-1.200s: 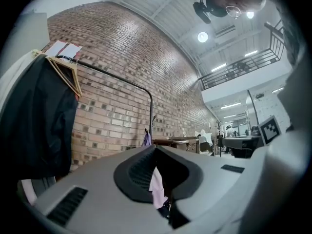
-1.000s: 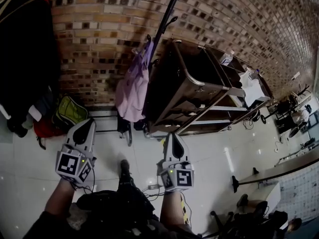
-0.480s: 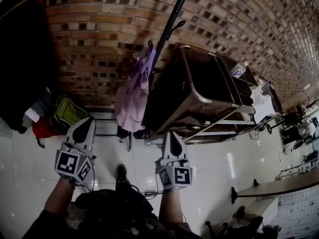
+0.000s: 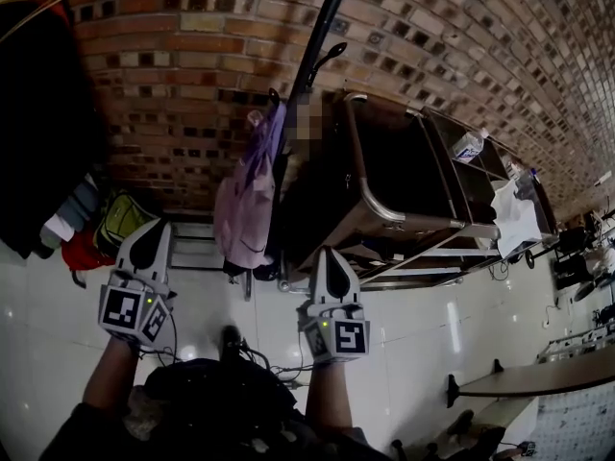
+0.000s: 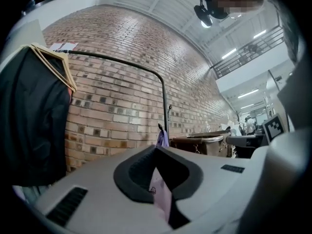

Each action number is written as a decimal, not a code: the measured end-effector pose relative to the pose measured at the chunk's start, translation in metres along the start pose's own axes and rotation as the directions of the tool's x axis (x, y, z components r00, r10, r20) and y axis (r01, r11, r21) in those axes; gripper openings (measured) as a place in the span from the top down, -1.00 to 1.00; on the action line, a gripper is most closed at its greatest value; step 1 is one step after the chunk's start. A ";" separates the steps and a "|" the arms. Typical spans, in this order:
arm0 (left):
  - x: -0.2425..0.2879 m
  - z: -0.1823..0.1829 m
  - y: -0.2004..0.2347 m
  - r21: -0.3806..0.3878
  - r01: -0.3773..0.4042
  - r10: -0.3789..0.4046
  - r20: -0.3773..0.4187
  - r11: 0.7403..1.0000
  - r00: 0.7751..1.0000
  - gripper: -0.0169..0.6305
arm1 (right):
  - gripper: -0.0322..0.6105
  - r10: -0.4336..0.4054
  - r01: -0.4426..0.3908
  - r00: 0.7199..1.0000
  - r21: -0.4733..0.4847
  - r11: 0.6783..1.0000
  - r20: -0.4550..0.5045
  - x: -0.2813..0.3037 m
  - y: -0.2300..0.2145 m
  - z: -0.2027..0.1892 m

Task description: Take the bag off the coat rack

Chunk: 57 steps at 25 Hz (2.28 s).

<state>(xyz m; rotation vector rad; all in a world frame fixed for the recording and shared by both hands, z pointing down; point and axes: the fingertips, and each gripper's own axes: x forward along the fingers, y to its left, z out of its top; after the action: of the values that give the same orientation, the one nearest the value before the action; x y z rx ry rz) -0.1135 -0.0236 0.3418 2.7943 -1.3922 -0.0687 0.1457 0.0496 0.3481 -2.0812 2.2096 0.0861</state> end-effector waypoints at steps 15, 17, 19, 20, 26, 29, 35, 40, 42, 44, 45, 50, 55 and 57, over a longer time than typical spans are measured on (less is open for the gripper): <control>0.078 -0.001 -0.024 0.050 -0.037 0.037 0.010 0.998 0.999 0.89 | 0.82 0.111 -0.111 0.994 -0.013 0.994 -0.009 0.065 -0.045 -0.019; 0.082 -0.005 -0.021 0.050 -0.044 0.044 -0.007 0.998 0.999 0.89 | 0.82 0.118 -0.118 0.993 -0.015 0.993 -0.025 0.075 -0.042 -0.026; 0.087 -0.004 -0.020 0.058 -0.045 0.044 0.009 0.997 0.999 0.89 | 0.82 0.119 -0.119 0.992 -0.002 0.993 -0.043 0.085 -0.040 -0.034; 0.091 -0.004 -0.019 0.061 -0.043 0.042 0.018 0.997 0.999 0.89 | 0.82 0.117 -0.117 0.992 0.003 0.993 -0.051 0.091 -0.039 -0.038; 0.123 -0.016 -0.008 0.045 -0.007 0.006 0.011 0.999 1.000 0.89 | 0.80 0.118 -0.117 0.988 0.008 0.993 -0.099 0.128 -0.034 -0.058; 0.142 -0.028 0.002 0.027 0.011 -0.011 -0.008 1.000 1.000 0.89 | 0.73 0.115 -0.115 0.983 0.004 0.993 -0.140 0.151 -0.033 -0.076; 0.179 -0.044 0.022 -0.008 0.042 -0.042 -0.033 0.999 0.999 0.89 | 0.55 0.031 -0.038 0.975 -0.027 0.999 -0.221 0.196 -0.048 -0.120; 0.207 -0.058 0.039 -0.025 0.064 -0.065 -0.064 0.998 0.996 0.89 | 0.40 0.063 -0.074 0.950 -0.025 0.997 -0.307 0.231 -0.047 -0.159; 0.217 -0.065 0.043 -0.025 0.074 -0.076 -0.088 0.997 0.993 0.89 | 0.31 0.082 -0.090 0.940 -0.009 0.996 -0.331 0.241 -0.046 -0.172; 0.228 -0.071 0.045 -0.020 0.087 -0.089 -0.105 0.996 0.991 0.89 | 0.30 0.087 -0.087 0.939 0.016 0.996 -0.332 0.251 -0.049 -0.180; 0.233 -0.075 0.045 -0.018 0.094 -0.095 -0.111 0.995 0.989 0.89 | 0.30 0.093 -0.090 0.939 0.023 0.996 -0.332 0.255 -0.050 -0.183; 0.254 -0.092 0.049 -0.037 0.123 -0.127 -0.138 0.992 0.982 0.89 | 0.30 0.159 -0.162 0.915 0.024 0.986 -0.370 0.273 -0.037 -0.197; 0.270 -0.100 0.057 -0.048 0.131 -0.137 -0.155 0.990 0.978 0.89 | 0.30 0.139 -0.151 0.897 0.003 0.988 -0.420 0.291 -0.031 -0.212; 0.275 -0.102 0.060 -0.053 0.133 -0.140 -0.165 0.990 0.976 0.89 | 0.30 0.111 -0.134 0.902 -0.027 0.991 -0.418 0.296 -0.034 -0.215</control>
<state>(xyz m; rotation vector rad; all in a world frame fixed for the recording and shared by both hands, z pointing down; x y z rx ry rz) 0.0094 -0.2792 0.4377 2.7824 -1.1487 0.1315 0.1541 -0.2706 0.5285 -2.1482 2.6023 -0.3230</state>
